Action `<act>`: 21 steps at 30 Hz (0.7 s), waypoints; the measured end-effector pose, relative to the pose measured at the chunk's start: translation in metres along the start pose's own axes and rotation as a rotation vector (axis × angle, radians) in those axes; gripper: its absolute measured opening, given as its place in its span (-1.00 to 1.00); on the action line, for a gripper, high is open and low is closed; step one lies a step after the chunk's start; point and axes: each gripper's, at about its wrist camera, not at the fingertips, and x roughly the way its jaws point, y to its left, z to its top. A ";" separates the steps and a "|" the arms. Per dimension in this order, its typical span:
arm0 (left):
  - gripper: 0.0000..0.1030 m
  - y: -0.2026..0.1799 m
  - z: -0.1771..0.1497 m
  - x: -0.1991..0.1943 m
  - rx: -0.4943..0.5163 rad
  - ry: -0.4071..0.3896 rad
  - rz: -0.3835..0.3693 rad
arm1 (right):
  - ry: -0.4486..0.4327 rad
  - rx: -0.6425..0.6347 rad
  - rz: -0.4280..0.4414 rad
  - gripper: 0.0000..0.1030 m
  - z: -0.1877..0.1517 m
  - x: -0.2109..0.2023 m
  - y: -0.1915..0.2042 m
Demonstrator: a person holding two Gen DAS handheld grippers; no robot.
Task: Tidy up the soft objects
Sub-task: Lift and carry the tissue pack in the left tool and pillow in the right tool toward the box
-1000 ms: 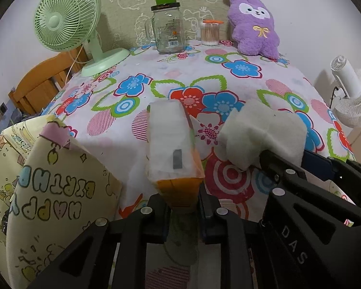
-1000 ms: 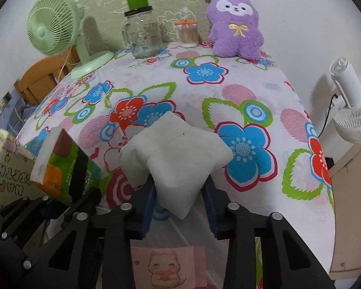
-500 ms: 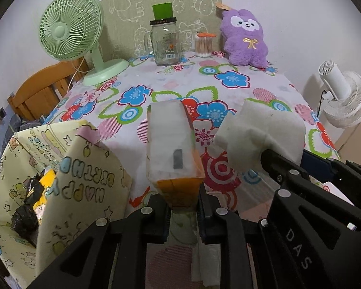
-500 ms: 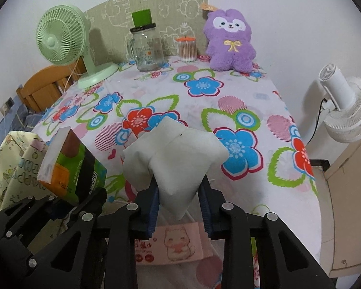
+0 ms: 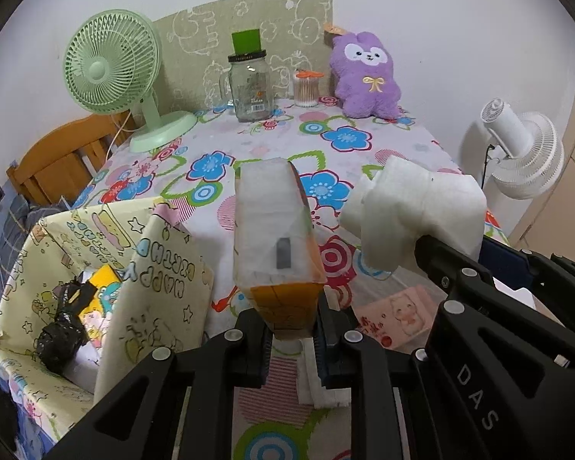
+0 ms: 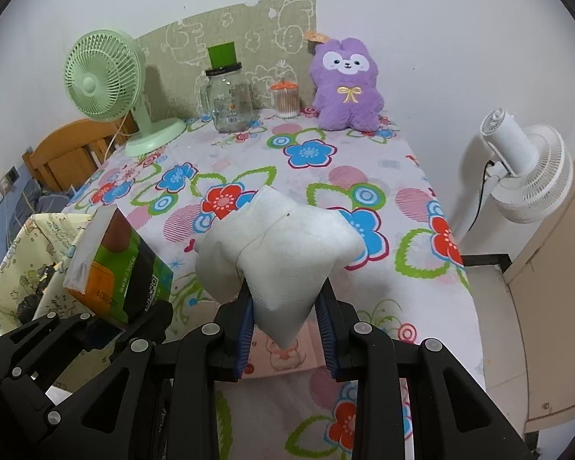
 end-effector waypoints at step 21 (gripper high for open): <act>-0.68 0.012 -0.011 -0.065 0.035 -0.080 -0.052 | -0.108 0.022 -0.042 -0.36 -0.014 -0.077 0.016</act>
